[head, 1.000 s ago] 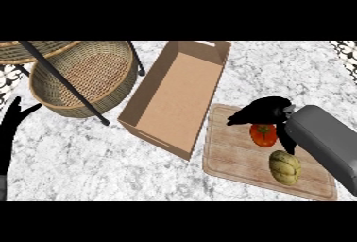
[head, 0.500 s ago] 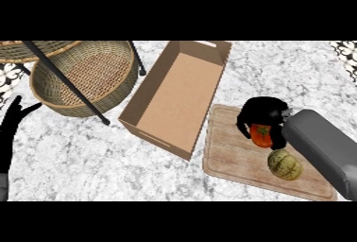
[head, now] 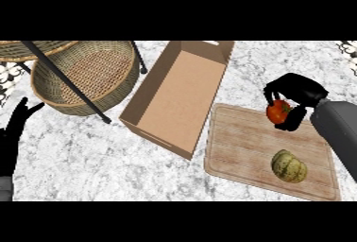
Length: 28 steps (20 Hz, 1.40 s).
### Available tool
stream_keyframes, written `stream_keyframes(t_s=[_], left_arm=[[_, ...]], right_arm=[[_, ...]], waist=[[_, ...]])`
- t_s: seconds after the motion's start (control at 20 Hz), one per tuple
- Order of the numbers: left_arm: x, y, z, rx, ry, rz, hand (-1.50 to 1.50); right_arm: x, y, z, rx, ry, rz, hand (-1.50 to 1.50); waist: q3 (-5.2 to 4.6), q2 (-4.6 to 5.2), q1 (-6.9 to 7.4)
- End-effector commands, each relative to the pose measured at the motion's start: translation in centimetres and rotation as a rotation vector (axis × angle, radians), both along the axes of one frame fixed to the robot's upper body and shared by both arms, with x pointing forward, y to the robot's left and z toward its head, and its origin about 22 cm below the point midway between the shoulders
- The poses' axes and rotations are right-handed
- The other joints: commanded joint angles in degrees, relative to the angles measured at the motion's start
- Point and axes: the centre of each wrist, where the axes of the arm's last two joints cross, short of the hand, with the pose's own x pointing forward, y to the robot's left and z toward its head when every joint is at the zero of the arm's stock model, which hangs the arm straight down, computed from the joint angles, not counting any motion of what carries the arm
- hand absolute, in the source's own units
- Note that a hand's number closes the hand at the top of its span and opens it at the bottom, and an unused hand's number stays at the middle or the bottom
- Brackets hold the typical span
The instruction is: Pick the tomato from the cutting board and place it in the cardboard box
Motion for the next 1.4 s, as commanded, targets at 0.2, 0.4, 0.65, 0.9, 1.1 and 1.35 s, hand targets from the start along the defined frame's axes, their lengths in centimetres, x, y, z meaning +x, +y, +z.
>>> stream_keyframes(t_s=[0.2,0.4,0.65,0.9,1.1,1.35], left_arm=[[2.0,-1.4,-1.1,-0.036,0.024,-0.019,0.0],[1.0,-0.1,0.1,-0.014,0.016,-0.014,0.0],[-0.2,-1.7,-1.9,-0.015,0.031,-0.024,0.0],[0.4,-0.7,-1.6,-0.018,0.036,-0.022,0.0],[1.3,-0.6,-0.7,-0.03,0.046,-0.004,0.0],[2.0,-0.7,-0.1,-0.023,0.02,-0.006,0.0]], right_arm=[[1.8,-4.0,5.0,0.111,-0.305,-0.133,1.5],[2.5,-2.7,7.3,0.277,-0.462,-0.073,1.5],[3.3,0.7,8.7,0.389,-0.498,0.03,1.5],[3.8,6.2,10.1,0.455,-0.402,0.102,1.5],[3.9,10.9,11.9,0.549,-0.311,0.088,1.5],[4.1,15.6,14.5,0.607,-0.253,0.061,1.5]], waist=[[-0.41,0.17,-0.81],[-0.39,-0.22,-0.89],[-0.44,-0.31,-0.84],[-0.47,-0.3,-0.94],[-0.47,-0.42,-1.27],[-0.48,-0.31,-1.04]])
